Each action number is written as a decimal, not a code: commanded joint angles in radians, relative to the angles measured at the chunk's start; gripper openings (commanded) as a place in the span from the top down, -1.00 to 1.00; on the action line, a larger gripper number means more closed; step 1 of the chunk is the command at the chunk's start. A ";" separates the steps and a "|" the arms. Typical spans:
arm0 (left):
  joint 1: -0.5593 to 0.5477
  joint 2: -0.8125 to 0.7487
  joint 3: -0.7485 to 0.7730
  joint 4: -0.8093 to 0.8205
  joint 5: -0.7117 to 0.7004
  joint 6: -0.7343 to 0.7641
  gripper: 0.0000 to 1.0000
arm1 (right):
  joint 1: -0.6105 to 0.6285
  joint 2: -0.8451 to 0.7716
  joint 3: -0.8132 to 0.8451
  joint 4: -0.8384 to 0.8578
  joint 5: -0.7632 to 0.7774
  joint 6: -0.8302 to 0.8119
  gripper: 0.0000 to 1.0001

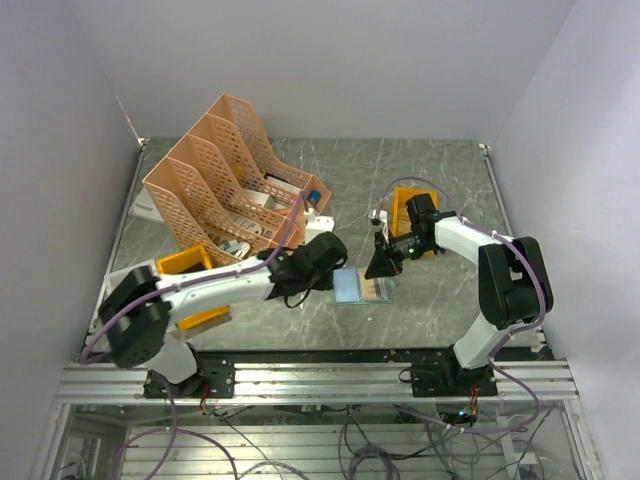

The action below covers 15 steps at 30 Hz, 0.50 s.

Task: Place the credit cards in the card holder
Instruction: Turn over the card slot in the card holder, then pick up the credit card from the storage box.

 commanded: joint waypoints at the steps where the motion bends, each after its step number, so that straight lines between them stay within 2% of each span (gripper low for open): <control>1: -0.005 -0.165 -0.041 -0.152 -0.102 0.001 0.22 | 0.014 -0.038 0.002 0.038 0.009 0.000 0.75; 8: 0.050 -0.472 -0.123 -0.391 -0.163 -0.101 0.09 | 0.015 -0.108 -0.012 0.062 0.013 -0.015 0.71; 12: 0.098 -0.634 -0.202 -0.402 -0.137 -0.134 -0.04 | 0.015 -0.127 -0.004 0.052 0.033 -0.043 0.65; 15: 0.116 -0.698 -0.240 -0.396 -0.129 -0.154 -0.17 | 0.014 -0.152 0.003 0.045 0.059 -0.068 0.55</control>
